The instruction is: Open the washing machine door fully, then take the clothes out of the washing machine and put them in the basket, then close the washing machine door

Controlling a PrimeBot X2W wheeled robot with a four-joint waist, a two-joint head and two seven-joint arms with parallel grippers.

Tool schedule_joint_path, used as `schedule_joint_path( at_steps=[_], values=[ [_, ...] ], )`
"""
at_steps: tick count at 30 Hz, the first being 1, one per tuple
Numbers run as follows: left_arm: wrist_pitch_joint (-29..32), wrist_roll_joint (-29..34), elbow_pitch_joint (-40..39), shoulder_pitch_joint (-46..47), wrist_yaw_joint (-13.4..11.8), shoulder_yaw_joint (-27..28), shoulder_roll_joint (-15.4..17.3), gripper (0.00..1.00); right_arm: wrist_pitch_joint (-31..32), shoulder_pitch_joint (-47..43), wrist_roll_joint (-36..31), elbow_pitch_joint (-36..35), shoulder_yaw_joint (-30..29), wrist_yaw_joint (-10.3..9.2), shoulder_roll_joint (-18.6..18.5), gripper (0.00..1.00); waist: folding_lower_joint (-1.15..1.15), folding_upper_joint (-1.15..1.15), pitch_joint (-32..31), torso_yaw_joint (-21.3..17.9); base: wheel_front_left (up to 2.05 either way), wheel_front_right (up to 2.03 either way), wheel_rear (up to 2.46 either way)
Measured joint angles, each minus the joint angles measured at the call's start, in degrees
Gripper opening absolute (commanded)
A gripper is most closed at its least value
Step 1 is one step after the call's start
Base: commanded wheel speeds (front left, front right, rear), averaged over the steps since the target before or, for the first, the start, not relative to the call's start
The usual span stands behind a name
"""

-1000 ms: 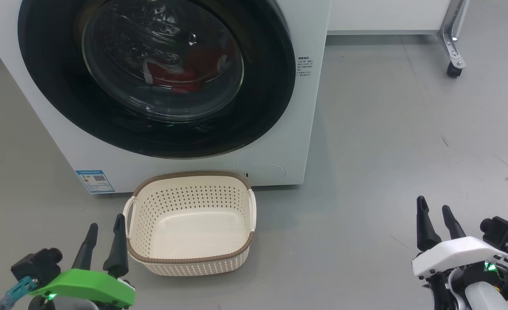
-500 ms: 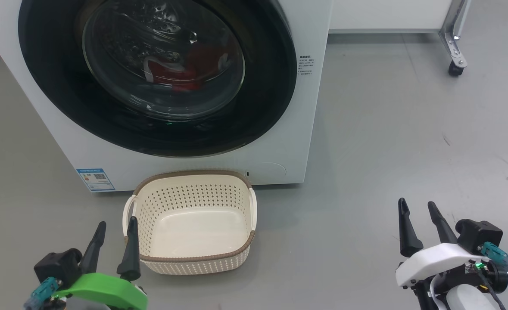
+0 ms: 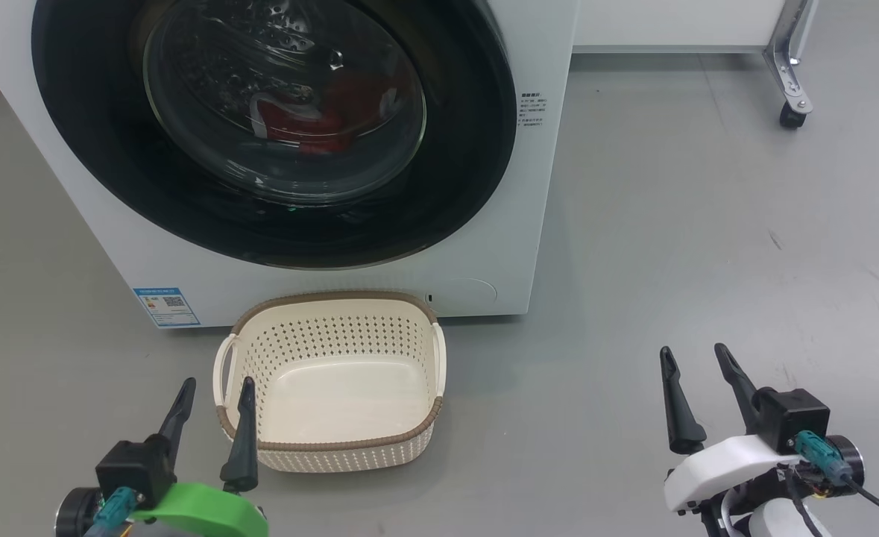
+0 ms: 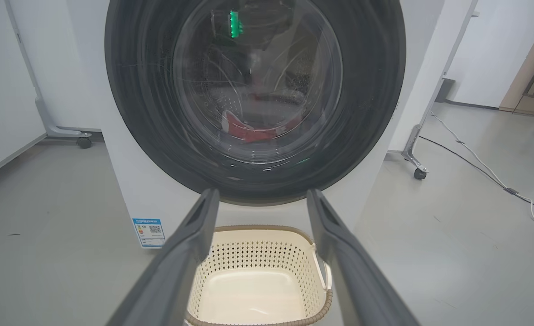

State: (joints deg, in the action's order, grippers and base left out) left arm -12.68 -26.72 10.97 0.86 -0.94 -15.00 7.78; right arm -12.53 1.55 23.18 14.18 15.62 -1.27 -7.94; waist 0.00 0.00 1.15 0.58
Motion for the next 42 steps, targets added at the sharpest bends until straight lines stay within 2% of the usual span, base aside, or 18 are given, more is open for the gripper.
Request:
schedule_joint_path(
  at_steps=[8, 25, 39, 40, 41, 42],
  values=[
    [-1.6, 5.3, 0.2, 0.0, -0.9, -0.8, 0.0, 1.0, -1.5, -0.3, -5.4, 0.0, 0.1, -0.99, 0.4, 1.0, 0.0, 0.0, -0.1, 0.0, 0.0, 0.0, 0.0],
    [-1.6, 5.4, 1.8, 0.0, -1.0, -0.2, -0.8, 1.0, -1.5, -1.6, -5.7, 0.4, -1.4, -1.32, 1.2, 1.0, 0.0, 0.0, -0.9, 0.2, 0.0, 0.0, 0.0],
    [-1.6, 5.4, 2.2, 0.0, -1.0, 0.1, -1.1, 1.0, -1.6, -1.8, -6.1, 0.5, -2.1, -0.55, 1.8, 1.0, 0.0, 0.0, -1.0, 0.4, 0.0, 0.0, 0.0],
    [-1.6, 5.4, 2.2, 0.0, -1.0, 0.2, -1.1, 1.0, -1.6, -1.8, -6.1, 0.5, -2.3, -0.45, 2.0, 0.76, 0.0, 0.0, -1.0, 0.4, 0.0, 0.0, 0.0],
    [-1.6, 5.4, 2.2, 0.0, -1.0, 0.2, -1.1, 1.0, -1.7, -1.8, -6.1, 0.6, -2.4, -0.33, 2.1, 0.0, 0.0, 0.0, -1.0, 0.4, 0.0, 0.0, 0.0],
    [-1.6, 5.4, 2.2, 0.0, -1.0, 0.3, -1.2, 1.0, -1.7, -1.8, -6.1, 0.6, -2.5, -0.31, 2.3, 0.0, 0.0, 0.0, -0.9, 0.4, 0.0, 0.0, 0.0]
  ],
)
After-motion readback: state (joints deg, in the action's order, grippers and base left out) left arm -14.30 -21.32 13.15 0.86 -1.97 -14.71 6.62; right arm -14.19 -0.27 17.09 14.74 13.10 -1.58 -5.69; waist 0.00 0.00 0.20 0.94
